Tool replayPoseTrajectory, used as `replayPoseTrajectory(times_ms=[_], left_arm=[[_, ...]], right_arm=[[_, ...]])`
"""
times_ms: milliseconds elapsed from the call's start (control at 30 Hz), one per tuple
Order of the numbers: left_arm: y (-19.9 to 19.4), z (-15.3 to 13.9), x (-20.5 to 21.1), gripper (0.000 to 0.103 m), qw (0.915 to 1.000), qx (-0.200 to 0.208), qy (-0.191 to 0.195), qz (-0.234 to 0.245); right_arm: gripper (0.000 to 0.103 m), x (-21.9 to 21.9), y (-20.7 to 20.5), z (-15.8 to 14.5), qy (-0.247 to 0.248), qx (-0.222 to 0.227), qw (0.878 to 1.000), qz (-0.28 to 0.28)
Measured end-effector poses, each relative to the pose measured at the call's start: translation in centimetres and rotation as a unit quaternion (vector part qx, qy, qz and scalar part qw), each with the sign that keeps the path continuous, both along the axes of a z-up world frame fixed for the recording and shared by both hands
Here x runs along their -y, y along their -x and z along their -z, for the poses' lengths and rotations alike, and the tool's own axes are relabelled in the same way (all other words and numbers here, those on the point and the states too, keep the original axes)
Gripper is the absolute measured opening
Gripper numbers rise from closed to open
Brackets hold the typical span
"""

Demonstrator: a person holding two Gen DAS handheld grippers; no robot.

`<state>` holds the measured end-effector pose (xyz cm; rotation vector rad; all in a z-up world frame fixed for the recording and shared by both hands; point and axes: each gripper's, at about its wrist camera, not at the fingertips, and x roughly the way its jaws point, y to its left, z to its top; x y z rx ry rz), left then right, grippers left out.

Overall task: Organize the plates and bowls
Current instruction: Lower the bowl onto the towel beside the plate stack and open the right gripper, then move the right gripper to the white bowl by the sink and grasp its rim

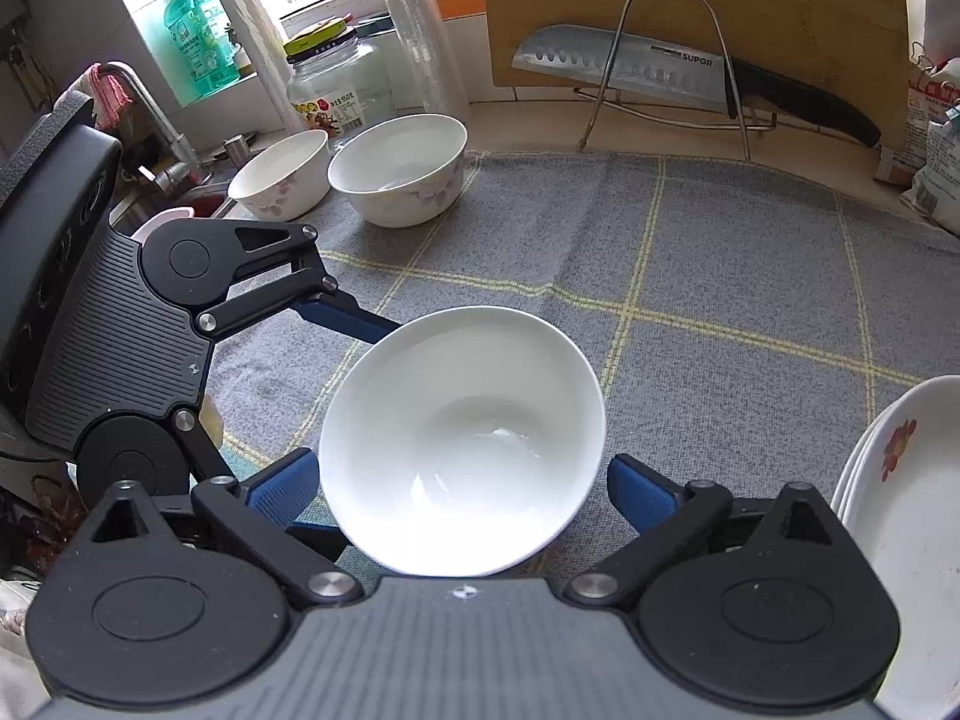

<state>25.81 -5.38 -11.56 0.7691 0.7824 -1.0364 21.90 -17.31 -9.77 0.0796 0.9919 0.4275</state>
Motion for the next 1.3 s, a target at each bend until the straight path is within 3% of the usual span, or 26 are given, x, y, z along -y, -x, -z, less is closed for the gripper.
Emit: replayPoseTrajectory(times_ms=[433, 633, 767, 1000, 1100, 1300], left_arm=[[0.7, -0.9, -2.1, 0.093, 0.9981, -0.017, 0.027, -0.053], [1.2, -1.6, -4.3, 0.093, 0.994, -0.022, 0.043, -0.098], [1.2, -2.1, -6.2, 0.093, 0.9883, -0.016, 0.052, -0.143], [0.2, -3.4, -10.9, 0.093, 0.968, -0.008, 0.09, -0.234], [-0.3, -3.6, -12.7, 0.093, 0.9655, 0.001, 0.096, -0.242], [-1.9, -3.5, -15.1, 0.093, 0.9702, 0.023, 0.089, -0.224]], right_arm=[[0.103, -0.7, 0.5, -1.0, 0.028, 0.023, 0.999, -0.002], [0.103, -2.1, 0.9, -2.0, 0.064, 0.055, 0.996, -0.007], [0.103, -3.3, 0.9, -2.7, 0.082, 0.074, 0.994, -0.005], [0.103, -6.5, -0.2, -3.7, 0.106, 0.101, 0.989, 0.001], [0.103, -8.1, -0.5, -3.7, 0.112, 0.108, 0.988, 0.001], [0.103, -11.1, -1.0, -3.9, 0.122, 0.115, 0.986, 0.013]])
